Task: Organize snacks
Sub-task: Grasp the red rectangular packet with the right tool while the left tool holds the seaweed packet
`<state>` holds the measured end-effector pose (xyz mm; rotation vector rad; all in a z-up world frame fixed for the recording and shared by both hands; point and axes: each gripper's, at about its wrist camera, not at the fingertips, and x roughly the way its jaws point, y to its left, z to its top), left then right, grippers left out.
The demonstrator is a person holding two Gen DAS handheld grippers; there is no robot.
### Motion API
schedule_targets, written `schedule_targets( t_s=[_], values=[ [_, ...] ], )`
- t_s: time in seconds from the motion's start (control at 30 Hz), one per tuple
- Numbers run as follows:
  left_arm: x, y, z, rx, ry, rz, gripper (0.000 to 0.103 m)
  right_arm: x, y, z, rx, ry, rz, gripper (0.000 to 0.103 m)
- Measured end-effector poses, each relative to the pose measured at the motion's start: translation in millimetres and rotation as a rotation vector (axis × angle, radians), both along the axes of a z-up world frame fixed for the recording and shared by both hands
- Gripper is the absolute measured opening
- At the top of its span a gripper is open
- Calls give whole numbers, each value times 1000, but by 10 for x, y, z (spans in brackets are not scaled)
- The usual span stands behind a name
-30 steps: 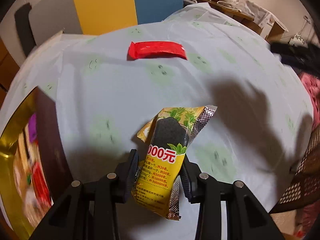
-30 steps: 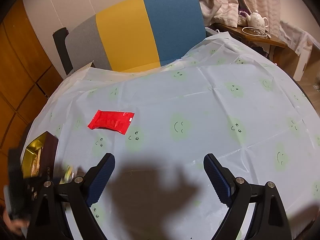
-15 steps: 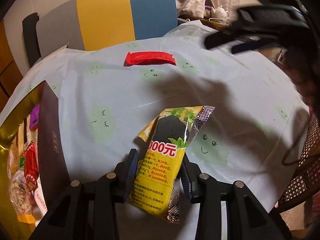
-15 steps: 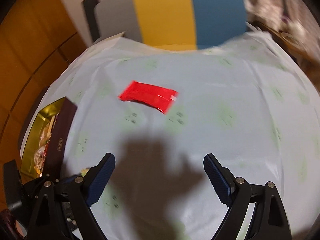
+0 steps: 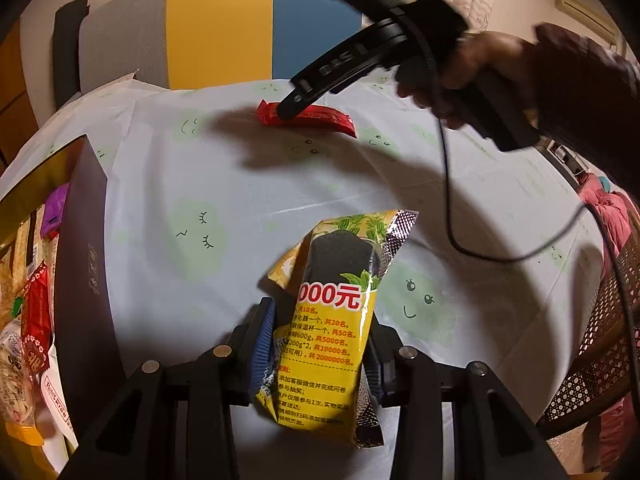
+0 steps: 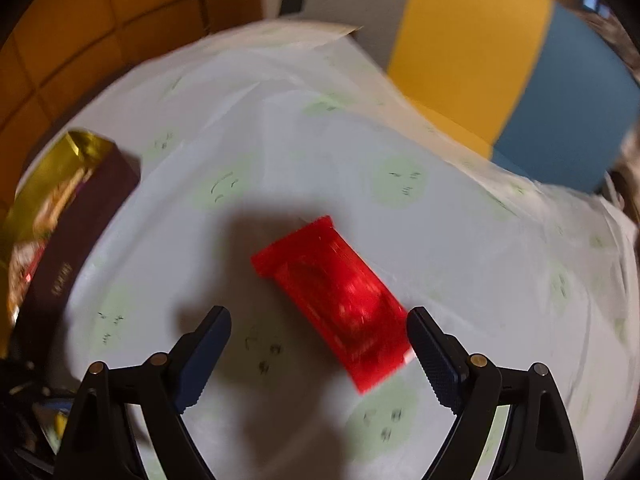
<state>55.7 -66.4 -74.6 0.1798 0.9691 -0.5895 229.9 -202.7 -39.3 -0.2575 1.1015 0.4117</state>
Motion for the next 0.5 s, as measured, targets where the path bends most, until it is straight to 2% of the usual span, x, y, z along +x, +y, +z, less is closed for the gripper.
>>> schedule_targets(
  t_s=[0.13, 0.2, 0.23, 0.27, 0.33, 0.37, 0.43, 0.5],
  values=[
    [-17, 0, -7, -4, -4, -2, 40, 248, 54, -152, -55, 19, 27, 90],
    [-13, 5, -10, -9, 1, -1, 40, 318, 37, -184, -39, 22, 5, 88],
    [-9, 14, -12, -13, 4, 1, 40, 331, 25, -206, -19, 39, -2, 83],
    [-6, 20, -16, -16, 6, 2, 40, 315, 31, -243, -20, 59, 0, 65],
    [-3, 23, -14, -16, 3, 1, 40, 227, 44, -247, -52, 46, 2, 50],
    [-4, 23, -16, -16, 1, 1, 40, 178, 33, -235, -50, 54, -2, 47],
    [-10, 30, -13, -19, 1, 5, 40, 26, -38, -213, -38, 90, -33, 46],
    [-21, 40, -15, -25, 2, 7, 40, -212, -75, -234, -71, 108, -58, 46]
  ],
)
